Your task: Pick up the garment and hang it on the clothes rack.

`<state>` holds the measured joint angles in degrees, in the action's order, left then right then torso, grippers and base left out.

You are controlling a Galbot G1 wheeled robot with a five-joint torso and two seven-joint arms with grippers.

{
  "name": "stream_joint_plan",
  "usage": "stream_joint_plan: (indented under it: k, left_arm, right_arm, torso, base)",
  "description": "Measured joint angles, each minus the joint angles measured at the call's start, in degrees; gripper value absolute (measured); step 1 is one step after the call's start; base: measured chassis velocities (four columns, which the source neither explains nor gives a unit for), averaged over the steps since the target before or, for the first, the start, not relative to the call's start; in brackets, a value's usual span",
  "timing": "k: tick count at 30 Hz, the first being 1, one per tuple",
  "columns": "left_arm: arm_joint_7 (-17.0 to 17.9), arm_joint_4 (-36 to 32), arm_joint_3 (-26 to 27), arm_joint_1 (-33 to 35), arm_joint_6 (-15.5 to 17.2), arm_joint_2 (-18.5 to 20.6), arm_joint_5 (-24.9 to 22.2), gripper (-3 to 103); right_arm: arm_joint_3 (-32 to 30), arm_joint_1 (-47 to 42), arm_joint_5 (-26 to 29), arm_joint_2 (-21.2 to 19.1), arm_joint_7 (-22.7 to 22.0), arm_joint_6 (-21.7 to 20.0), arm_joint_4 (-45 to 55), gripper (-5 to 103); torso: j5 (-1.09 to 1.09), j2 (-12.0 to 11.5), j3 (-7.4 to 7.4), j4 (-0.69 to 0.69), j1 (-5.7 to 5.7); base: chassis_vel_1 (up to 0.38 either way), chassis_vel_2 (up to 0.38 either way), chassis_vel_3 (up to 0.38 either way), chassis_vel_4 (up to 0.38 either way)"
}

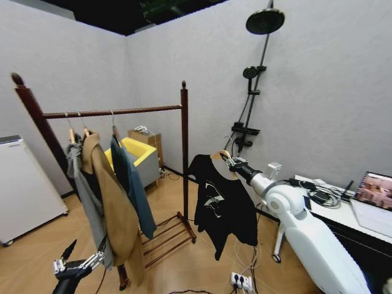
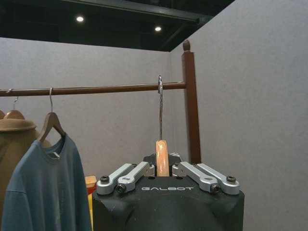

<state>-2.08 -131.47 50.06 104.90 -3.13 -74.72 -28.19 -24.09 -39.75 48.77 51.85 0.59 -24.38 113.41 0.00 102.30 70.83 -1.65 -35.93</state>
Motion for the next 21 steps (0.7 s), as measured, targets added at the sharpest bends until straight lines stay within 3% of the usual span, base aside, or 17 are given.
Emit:
stream_joint_plan:
  k: [7, 21]
  left_arm:
    - [0.0, 0.0, 0.0, 0.0, 0.0, 0.0, 0.0, 100]
    - [0.0, 0.0, 0.0, 0.0, 0.0, 0.0, 0.0, 100]
  right_arm:
    - [0.5, 0.0, 0.2, 0.5, -1.7, -0.8, 0.4, 10]
    - [-0.4, -0.4, -2.6, 1.1, -0.7, 0.2, -1.3, 10]
  torso:
    - [-0.01, 0.0, 0.00, 0.01, 0.00]
    - [-0.01, 0.0, 0.00, 0.03, 0.00]
  base:
    - [0.131, 0.122, 0.127, 0.126]
    - [0.121, 0.114, 0.120, 0.115]
